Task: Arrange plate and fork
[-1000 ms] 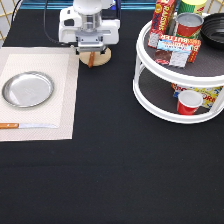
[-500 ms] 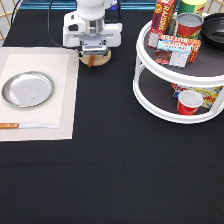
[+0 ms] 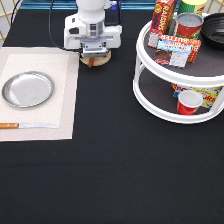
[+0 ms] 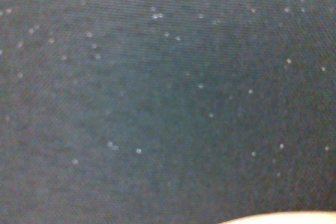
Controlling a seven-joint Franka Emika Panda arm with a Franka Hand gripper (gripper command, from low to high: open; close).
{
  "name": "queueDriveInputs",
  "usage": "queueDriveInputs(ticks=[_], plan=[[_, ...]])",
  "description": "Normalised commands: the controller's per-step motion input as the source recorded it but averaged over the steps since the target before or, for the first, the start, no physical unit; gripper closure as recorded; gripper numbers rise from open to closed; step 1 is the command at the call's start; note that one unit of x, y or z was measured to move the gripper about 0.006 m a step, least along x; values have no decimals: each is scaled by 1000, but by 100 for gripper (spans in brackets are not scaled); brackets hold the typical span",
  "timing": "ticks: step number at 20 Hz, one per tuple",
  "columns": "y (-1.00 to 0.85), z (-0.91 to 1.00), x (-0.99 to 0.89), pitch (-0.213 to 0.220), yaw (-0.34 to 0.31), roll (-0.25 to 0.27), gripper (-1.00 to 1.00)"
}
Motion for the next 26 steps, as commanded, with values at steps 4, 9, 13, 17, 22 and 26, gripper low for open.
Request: queueDriveInputs(ticks=[4,9,13,17,22,26], plan=[[-135,152,-7,0,0,74,100],[-182,121,0,0,-1,87,100],[-244,-1,0,0,-4,87,100],[-177,-86,-34,0,-1,74,100],[-121,0,-59,0,0,76,100],[-101,77,-26,0,0,81,100]])
